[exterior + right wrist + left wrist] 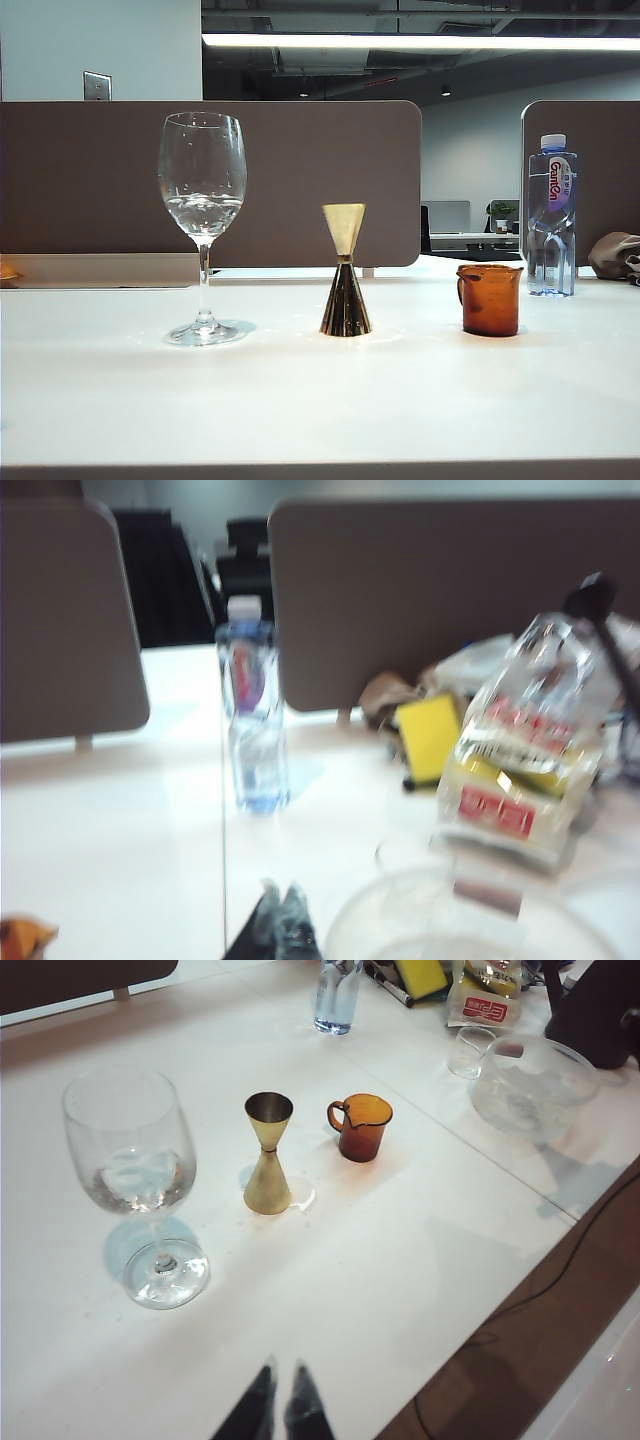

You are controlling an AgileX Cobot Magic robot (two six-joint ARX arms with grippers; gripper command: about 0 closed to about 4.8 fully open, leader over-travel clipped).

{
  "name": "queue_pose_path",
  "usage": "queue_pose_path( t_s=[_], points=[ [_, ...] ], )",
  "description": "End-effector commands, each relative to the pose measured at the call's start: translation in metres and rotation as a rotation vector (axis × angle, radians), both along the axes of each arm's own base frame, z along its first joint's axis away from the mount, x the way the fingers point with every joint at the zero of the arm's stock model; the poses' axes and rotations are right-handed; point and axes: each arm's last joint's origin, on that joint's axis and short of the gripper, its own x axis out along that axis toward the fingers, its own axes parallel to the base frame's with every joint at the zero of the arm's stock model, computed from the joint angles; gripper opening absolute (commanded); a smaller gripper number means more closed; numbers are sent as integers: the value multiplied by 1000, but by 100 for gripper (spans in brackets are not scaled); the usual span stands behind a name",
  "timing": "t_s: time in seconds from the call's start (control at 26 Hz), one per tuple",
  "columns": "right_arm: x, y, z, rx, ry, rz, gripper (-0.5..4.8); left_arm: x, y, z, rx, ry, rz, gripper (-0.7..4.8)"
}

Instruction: Pick up the small amber measuring cup and pour the water in it into the jigger, then pick up the jigger and pour the water in it into the wine glass.

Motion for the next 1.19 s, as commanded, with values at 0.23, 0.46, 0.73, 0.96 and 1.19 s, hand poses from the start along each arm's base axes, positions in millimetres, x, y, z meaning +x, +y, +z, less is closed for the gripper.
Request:
queue_pose_path(
  t_s=[0.23,0.46,0.73,0.96,1.19],
  points=[
    [2,1,-25,-3,39,120,-5,0,0,2,-8,-14,-5,26],
    [1,1,-37,-6,157,130,-5,0,0,2,-8,-14,-5,26],
    [-1,5,-52,-58,320,244,-5,0,0,2,-8,-14,-5,26],
    [-1,5,-52,-73,320,242,-5,0,0,2,-8,-14,-5,26],
    [-1,5,-52,-73,320,242,-5,0,0,2,-8,-14,-5,26]
  ],
)
